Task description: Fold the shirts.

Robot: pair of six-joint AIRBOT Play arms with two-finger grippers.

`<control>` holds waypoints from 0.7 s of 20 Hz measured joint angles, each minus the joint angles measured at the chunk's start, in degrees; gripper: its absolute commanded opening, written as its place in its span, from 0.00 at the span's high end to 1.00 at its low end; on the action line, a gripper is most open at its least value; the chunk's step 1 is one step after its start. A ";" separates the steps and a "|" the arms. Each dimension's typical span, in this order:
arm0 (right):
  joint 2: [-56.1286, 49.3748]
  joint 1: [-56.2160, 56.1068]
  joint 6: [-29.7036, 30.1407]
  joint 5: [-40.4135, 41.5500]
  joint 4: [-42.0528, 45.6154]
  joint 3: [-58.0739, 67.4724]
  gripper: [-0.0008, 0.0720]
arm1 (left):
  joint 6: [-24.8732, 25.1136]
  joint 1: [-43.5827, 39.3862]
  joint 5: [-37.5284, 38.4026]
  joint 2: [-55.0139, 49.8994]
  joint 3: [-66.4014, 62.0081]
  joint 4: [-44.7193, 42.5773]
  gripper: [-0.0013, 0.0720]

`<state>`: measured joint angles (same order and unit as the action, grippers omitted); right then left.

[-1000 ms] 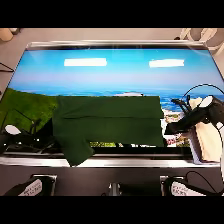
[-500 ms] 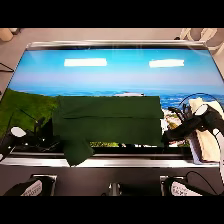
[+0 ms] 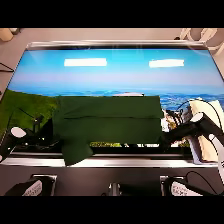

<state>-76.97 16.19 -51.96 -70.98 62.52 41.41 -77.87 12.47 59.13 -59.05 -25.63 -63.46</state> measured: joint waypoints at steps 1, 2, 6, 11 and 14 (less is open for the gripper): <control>0.46 0.00 0.57 0.11 -0.24 1.11 0.96 | 0.09 0.00 0.07 0.76 -0.98 -0.94 0.94; 0.98 0.02 1.09 -0.02 -0.17 2.69 0.96 | 0.11 0.09 0.31 1.77 -2.47 -0.33 0.94; 2.12 -0.50 1.95 -0.85 -0.39 11.61 0.96 | 0.17 -0.04 1.60 3.37 -11.04 2.03 0.94; -3.85 -5.35 1.22 4.85 1.90 24.09 0.96 | -0.76 -1.01 0.31 -5.35 -24.98 3.61 0.94; -10.45 -6.67 -1.42 6.86 3.54 32.39 0.96 | -0.92 -1.40 0.07 -15.06 -35.58 5.46 0.94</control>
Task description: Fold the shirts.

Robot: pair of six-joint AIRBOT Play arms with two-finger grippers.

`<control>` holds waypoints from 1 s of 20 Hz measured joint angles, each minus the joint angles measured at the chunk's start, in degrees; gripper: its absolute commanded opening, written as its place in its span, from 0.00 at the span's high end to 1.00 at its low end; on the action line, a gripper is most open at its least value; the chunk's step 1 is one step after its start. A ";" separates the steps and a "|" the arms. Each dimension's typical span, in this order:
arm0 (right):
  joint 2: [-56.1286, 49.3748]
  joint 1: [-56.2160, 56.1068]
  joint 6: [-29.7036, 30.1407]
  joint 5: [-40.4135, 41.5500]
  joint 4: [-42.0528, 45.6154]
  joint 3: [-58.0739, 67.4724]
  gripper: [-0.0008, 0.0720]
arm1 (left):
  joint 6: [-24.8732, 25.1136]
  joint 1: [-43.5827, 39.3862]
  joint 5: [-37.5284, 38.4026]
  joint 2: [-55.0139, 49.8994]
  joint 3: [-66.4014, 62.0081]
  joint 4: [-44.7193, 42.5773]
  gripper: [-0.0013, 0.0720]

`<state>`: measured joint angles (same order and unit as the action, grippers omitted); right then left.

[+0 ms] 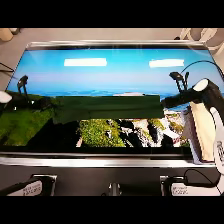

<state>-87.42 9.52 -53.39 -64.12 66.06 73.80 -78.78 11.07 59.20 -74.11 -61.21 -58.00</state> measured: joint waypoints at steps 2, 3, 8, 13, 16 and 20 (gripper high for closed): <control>-4.07 -0.42 -1.73 0.63 0.46 4.46 0.96 | -0.20 -0.24 0.52 -6.86 -6.86 1.14 0.94; -5.97 -0.55 -2.62 0.79 0.81 5.99 0.96 | -0.55 -0.39 1.16 -10.45 -10.08 1.60 0.94; -13.18 -0.70 -4.72 0.52 -0.39 9.09 0.88 | -1.16 -1.44 4.61 -22.53 -17.81 2.29 0.72; -14.71 0.15 -1.81 -1.40 -3.89 10.95 0.03 | -1.79 -1.20 6.93 -25.38 -22.77 2.67 0.27; -13.75 3.56 0.11 -2.71 -5.22 12.00 0.04 | -1.86 -0.87 10.08 -24.20 -26.97 2.67 0.28; -15.30 7.89 -1.62 -3.50 -8.02 12.39 0.04 | -1.11 -2.62 12.37 -19.32 -29.55 2.73 0.28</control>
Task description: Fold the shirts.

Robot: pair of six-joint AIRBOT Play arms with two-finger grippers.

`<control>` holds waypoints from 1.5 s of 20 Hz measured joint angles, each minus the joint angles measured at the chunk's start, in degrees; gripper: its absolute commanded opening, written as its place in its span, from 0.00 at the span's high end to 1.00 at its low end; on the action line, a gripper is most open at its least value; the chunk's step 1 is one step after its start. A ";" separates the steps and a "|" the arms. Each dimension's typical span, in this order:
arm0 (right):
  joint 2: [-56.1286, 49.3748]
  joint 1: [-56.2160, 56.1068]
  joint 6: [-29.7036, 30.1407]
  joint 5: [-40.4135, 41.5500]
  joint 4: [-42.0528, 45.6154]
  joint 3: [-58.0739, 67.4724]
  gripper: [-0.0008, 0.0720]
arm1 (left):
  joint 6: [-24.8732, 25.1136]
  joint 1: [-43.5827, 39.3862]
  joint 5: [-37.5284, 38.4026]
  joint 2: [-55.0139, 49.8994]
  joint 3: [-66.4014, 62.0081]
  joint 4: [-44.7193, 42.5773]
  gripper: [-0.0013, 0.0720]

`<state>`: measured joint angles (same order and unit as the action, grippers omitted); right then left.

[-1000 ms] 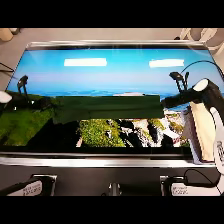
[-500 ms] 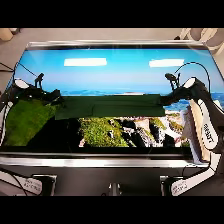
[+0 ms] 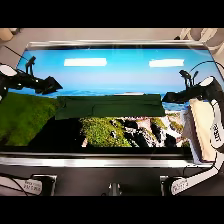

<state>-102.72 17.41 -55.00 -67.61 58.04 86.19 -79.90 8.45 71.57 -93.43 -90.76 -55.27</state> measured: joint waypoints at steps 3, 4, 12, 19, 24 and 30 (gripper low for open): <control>-2.62 0.72 -1.40 -0.72 -4.20 0.11 0.07 | 0.48 -2.64 0.59 3.67 -0.59 0.04 0.28; -3.50 0.70 -1.64 -1.46 -5.66 0.15 0.07 | 0.68 -3.67 0.74 4.70 -0.70 0.07 0.28; -6.80 -4.31 -2.27 -2.62 -10.25 0.22 0.96 | 1.44 -12.00 -1.05 5.97 -0.87 0.02 0.87; 5.25 -6.47 4.72 -7.52 -15.61 0.26 0.96 | -1.42 -24.33 -11.17 -3.34 -0.87 0.22 0.94; 16.92 -11.43 5.42 -10.67 -16.24 0.22 0.96 | -5.55 -31.95 -15.67 -12.11 -0.90 5.07 0.94; 26.23 -16.90 0.74 -9.84 -16.57 0.22 0.96 | -8.24 -35.95 -21.53 -18.73 -0.90 15.85 0.94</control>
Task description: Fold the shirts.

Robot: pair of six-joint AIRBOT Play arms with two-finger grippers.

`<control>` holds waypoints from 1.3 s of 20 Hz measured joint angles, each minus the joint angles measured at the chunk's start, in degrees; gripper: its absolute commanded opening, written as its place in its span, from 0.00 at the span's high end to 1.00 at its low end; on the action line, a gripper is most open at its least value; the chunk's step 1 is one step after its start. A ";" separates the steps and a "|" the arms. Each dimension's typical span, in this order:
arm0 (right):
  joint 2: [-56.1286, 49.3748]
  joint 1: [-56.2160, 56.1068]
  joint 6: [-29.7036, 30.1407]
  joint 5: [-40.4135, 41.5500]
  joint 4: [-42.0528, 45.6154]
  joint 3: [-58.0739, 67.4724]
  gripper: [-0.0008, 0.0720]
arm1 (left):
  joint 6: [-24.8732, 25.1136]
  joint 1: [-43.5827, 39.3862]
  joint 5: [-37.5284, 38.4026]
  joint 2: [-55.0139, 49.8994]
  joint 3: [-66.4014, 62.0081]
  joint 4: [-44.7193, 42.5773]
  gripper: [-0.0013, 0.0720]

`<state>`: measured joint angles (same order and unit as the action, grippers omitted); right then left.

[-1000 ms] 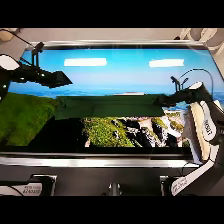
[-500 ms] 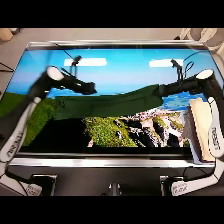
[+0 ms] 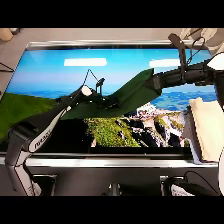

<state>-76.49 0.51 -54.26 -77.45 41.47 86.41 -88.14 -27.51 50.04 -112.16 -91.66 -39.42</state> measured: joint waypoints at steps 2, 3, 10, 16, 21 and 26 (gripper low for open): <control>1.01 -1.90 -1.03 1.95 0.15 0.00 0.96 | -0.28 -0.46 -2.43 -0.76 -0.04 3.67 0.94; 1.18 -2.82 -1.51 3.28 0.28 0.00 0.96 | -0.15 -0.26 -3.17 -0.68 -0.07 4.90 0.94; -5.18 -11.04 -3.10 15.43 -4.13 0.00 0.96 | 3.85 10.99 -3.65 13.73 -0.07 -0.79 0.94; -17.97 -24.70 0.61 33.46 -20.28 0.00 0.96 | 4.50 26.03 -2.60 33.33 -0.07 -6.99 0.94; -28.04 -34.45 12.02 44.63 -46.29 0.00 0.04 | 4.61 30.69 -0.20 41.92 -0.02 -8.22 0.94; -29.00 -32.28 21.11 41.07 -54.90 0.02 0.06 | 5.46 30.86 2.75 43.91 0.31 -8.87 0.94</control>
<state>-105.49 -31.77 -33.15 -36.38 -13.43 86.43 -82.67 3.36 52.80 -68.25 -91.35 -48.29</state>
